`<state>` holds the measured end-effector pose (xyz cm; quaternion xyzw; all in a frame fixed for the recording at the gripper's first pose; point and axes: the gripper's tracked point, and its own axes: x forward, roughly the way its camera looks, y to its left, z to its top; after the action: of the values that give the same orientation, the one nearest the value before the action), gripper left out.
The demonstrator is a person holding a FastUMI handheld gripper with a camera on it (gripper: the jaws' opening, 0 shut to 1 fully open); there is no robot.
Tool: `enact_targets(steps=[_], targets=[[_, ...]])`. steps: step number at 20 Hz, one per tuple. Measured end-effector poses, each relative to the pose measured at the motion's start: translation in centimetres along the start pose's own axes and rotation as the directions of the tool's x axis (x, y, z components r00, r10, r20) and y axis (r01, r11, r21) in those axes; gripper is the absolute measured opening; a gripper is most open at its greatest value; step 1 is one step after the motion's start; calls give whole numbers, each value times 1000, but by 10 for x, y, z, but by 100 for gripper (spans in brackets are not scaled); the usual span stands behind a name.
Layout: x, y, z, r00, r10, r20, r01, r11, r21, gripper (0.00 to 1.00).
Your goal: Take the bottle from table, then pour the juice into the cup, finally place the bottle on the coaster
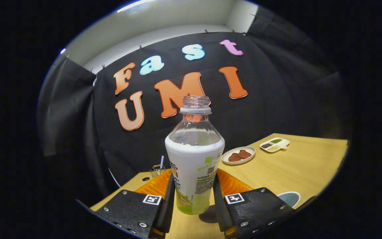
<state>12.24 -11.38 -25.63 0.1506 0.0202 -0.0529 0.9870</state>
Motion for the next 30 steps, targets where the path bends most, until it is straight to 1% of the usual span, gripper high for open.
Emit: enact_targets(steps=[2, 4, 8, 11, 16, 17, 20, 21, 23, 24, 26, 30], targets=[[10, 2, -16, 999, -15, -40, 11, 994, -106, 55], [16, 0, -37, 996, -31, -89, 16, 987, -158, 55], [23, -17, -69, 988, -51, -145, 25, 983, -181, 55], [31, -22, -85, 982, -68, -178, 26, 973, -231, 55], [33, -28, -104, 970, -61, -235, -10, 958, -287, 55], [34, -28, -100, 974, -57, -220, -10, 957, -291, 55], [33, -29, -101, 973, -53, -226, -4, 969, -246, 65], [35, -27, -101, 973, -51, -223, -4, 971, -240, 66], [33, -35, -95, 975, -58, -215, 3, 968, -249, 75], [31, -36, -92, 977, -65, -205, 11, 967, -253, 83], [25, -36, -82, 980, -82, -180, 32, 964, -265, 90], [0, -33, -40, 985, -134, -110, 100, 957, -272, 94]])
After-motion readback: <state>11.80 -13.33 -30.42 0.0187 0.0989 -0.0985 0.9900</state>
